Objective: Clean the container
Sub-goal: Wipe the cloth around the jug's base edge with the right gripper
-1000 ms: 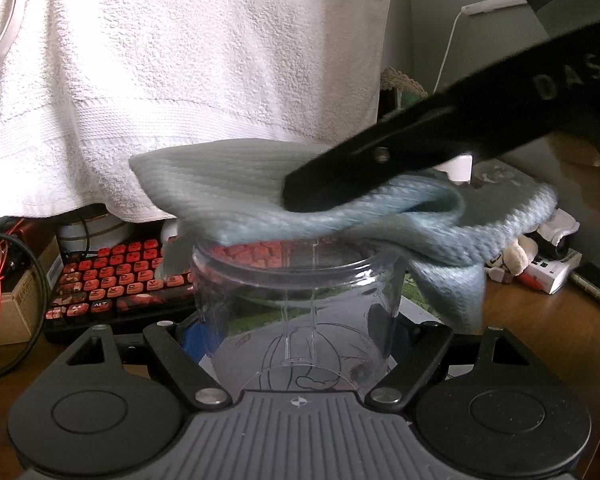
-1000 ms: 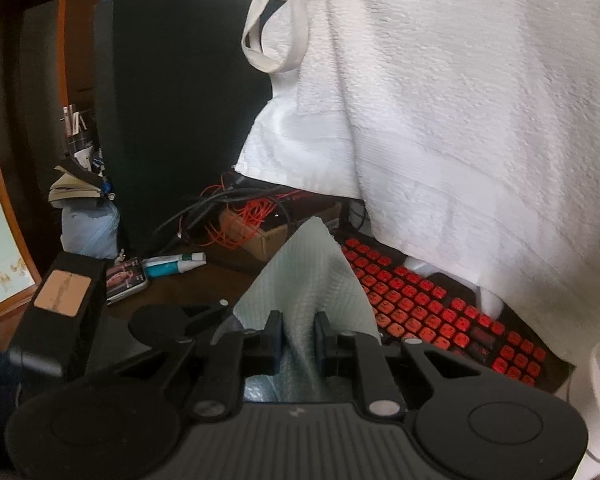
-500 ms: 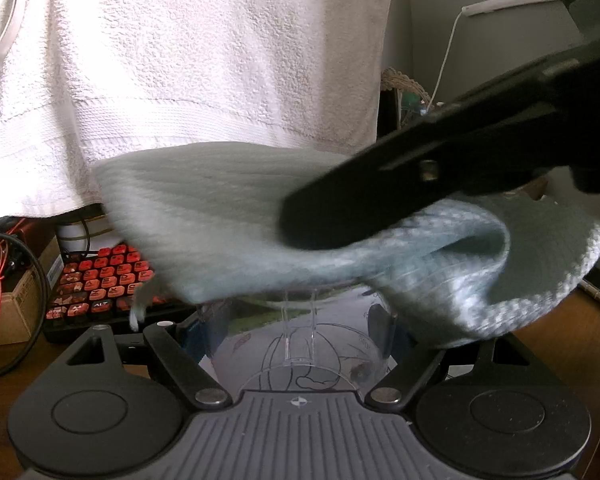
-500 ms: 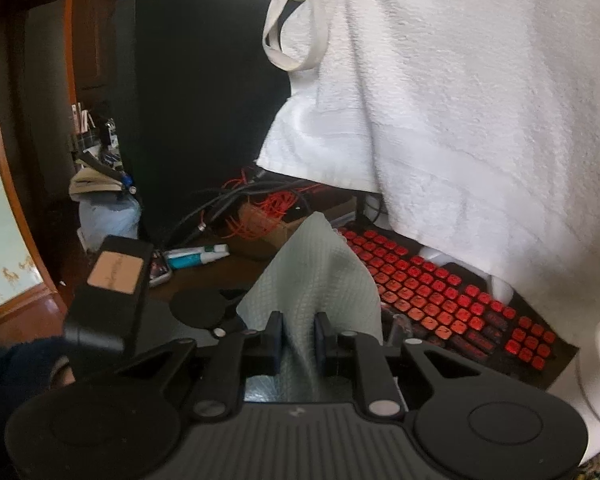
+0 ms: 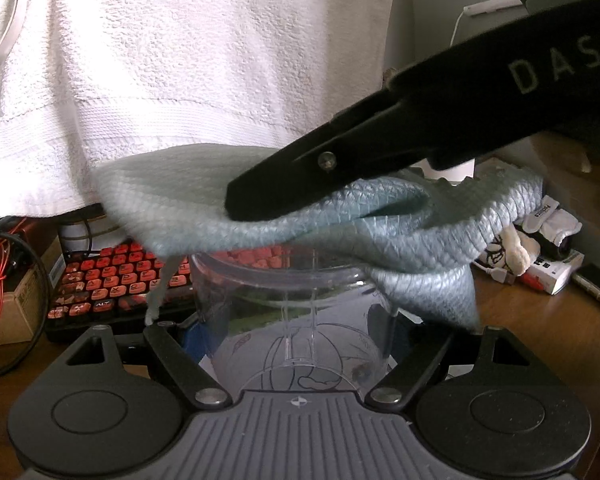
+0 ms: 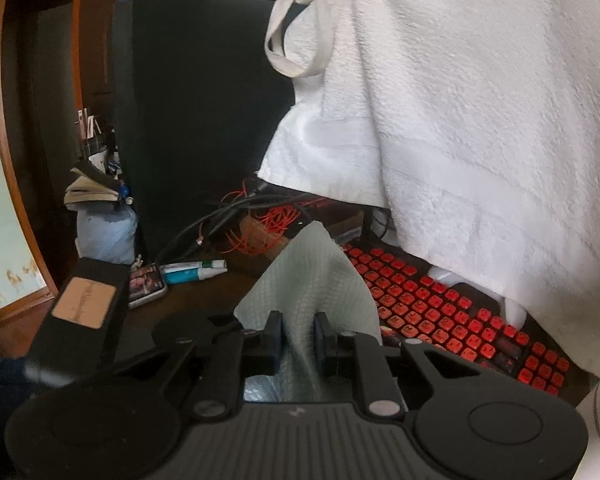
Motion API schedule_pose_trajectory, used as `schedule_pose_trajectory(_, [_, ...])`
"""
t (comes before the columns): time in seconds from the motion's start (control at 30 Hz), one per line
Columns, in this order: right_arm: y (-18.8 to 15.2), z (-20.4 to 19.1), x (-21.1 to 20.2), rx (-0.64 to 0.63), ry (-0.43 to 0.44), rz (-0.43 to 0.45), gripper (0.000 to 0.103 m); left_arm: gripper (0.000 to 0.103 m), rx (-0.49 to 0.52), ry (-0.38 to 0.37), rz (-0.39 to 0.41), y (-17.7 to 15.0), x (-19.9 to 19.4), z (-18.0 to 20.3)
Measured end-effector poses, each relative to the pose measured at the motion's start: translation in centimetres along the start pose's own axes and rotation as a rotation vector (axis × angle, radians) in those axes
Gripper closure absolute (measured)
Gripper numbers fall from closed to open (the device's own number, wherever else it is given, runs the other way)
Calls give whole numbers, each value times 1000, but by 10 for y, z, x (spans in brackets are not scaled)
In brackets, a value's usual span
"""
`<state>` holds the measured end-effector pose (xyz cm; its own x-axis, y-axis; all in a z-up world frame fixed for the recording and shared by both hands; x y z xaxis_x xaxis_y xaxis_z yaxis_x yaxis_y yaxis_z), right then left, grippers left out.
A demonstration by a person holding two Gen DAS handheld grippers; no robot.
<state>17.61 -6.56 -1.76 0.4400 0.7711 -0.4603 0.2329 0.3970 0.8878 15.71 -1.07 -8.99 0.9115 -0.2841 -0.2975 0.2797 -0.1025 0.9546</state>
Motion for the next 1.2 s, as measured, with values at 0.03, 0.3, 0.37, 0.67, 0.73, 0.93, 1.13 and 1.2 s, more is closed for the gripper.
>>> schedule_pose_trajectory(0.03, [0, 2, 0, -4, -8, -1, 88, 20, 0, 0, 0, 0, 0, 0])
schedule_pose_trajectory(0.3, [-4, 12, -9, -5, -58, -10, 88, 20, -1, -6, 1, 1, 1, 0])
schedule_pose_trajectory(0.37, [-6, 12, -14, 8, -67, -14, 88, 20, -1, -7, 2, 0, -2, 1])
schedule_pose_trajectory(0.67, [-14, 0, -29, 46, -26, -14, 88, 20, -2, -6, 2, 0, -3, -1])
schedule_pose_trajectory(0.73, [-14, -4, -27, 35, -14, -10, 88, 20, -1, -3, 2, 0, -3, -1])
schedule_pose_trajectory(0.93, [-8, -9, -15, 33, 42, 2, 88, 20, -7, 0, 3, 0, -3, -2])
schedule_pose_trajectory(1.13, [-3, -9, -3, -12, 42, 3, 88, 20, -4, 0, 2, 0, -3, -2])
schedule_pose_trajectory(1.2, [-1, -5, 1, -12, 42, 4, 88, 20, -3, 1, 2, 0, -3, -2])
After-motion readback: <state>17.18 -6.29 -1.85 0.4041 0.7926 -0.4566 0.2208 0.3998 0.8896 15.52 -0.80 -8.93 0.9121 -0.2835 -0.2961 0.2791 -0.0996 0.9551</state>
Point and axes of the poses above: each gripper's, at about its wrist camera, not at the fingertips, and x roughly the way its jaws point, z to its right, y to its top, the point moved 6 cm from there along x, roughly the way its jaws point, and after that the axes turned 5 degrees about z, right-handed, at the moved point
